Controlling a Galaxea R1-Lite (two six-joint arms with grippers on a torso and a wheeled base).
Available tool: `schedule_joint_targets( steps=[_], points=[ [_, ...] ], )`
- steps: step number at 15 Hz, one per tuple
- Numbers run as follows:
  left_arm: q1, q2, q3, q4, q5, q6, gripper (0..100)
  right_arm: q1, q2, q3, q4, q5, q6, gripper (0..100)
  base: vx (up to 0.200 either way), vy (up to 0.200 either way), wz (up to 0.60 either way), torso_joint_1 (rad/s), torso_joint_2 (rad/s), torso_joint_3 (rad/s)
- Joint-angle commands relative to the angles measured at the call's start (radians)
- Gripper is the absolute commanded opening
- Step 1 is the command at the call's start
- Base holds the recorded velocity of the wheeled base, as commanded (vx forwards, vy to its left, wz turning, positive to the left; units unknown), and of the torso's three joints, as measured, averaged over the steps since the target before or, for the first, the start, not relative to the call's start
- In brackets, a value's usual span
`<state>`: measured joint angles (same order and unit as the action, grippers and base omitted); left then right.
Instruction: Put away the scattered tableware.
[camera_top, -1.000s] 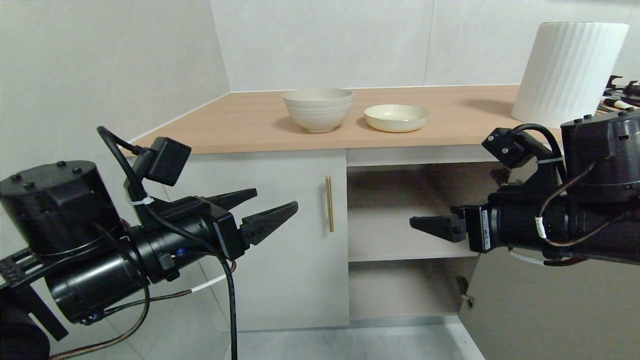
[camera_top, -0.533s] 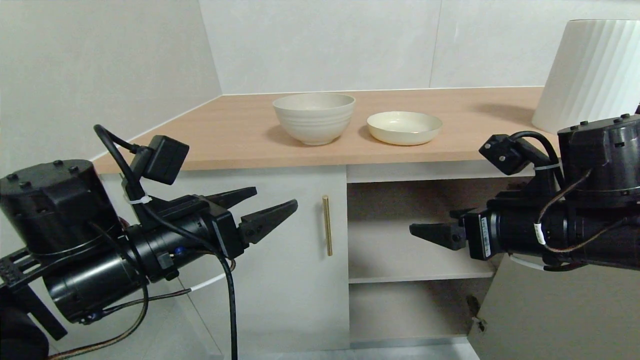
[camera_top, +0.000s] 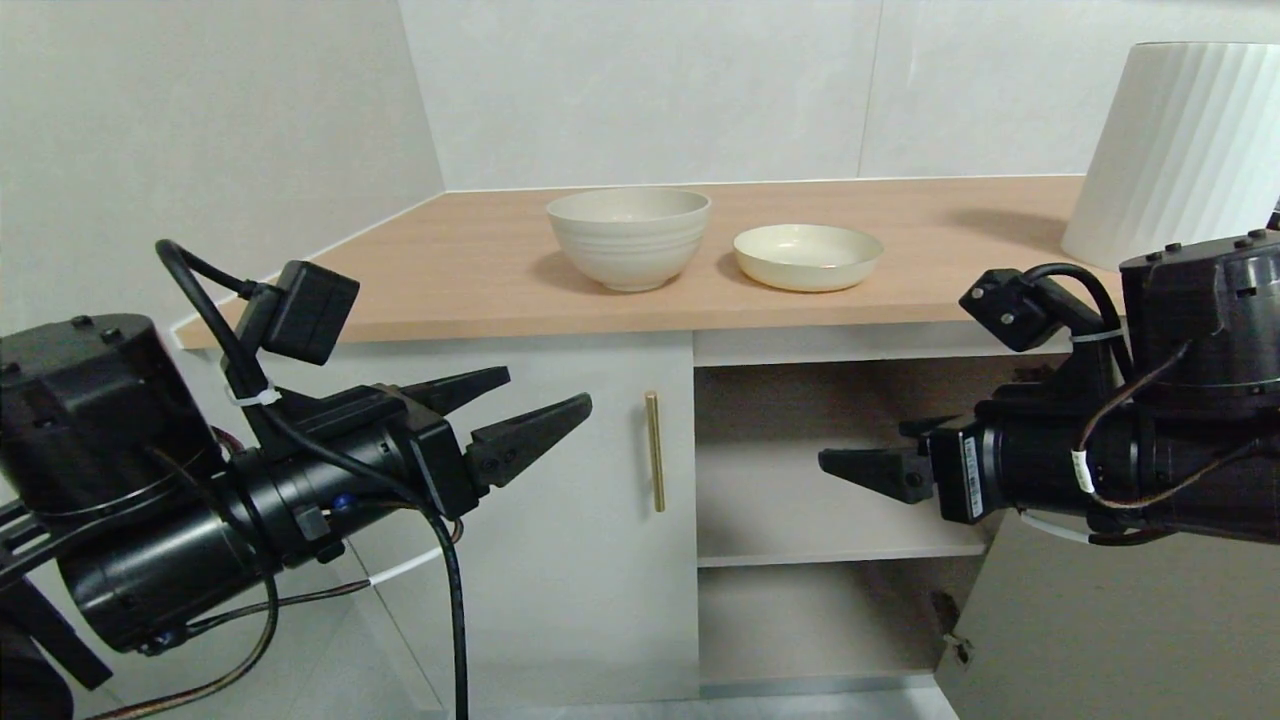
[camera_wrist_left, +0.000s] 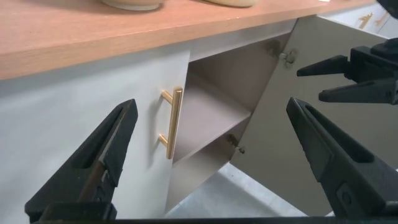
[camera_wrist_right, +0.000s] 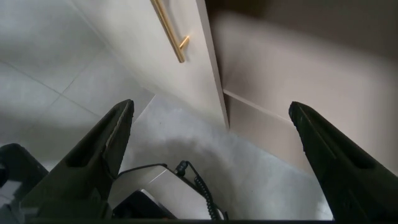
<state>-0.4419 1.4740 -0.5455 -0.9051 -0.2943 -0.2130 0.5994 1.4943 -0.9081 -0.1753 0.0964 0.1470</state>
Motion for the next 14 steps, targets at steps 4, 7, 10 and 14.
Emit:
schedule_joint_targets(
  steps=[4,7,10,14],
  points=[
    [0.002,0.032,-0.002,0.0,0.001,0.0,100,-0.012,0.015,-0.002,-0.012,0.0,0.002,100,0.0,0.0,0.0,0.037,-0.18,-0.154],
    [0.002,0.032,-0.002,0.0,0.001,0.0,100,-0.015,0.015,-0.002,-0.015,0.0,0.002,100,0.0,0.0,0.0,0.136,-0.37,-0.297],
    [0.006,0.043,-0.004,0.0,0.001,0.0,100,-0.016,0.02,-0.002,-0.015,0.0,0.002,100,0.0,0.0,0.0,0.165,-0.52,-0.289],
    [0.095,0.131,-0.106,0.015,0.0,-0.003,100,-0.03,0.034,-0.002,-0.016,0.0,0.0,100,0.0,0.0,0.0,0.183,-0.47,-0.287]
  ],
)
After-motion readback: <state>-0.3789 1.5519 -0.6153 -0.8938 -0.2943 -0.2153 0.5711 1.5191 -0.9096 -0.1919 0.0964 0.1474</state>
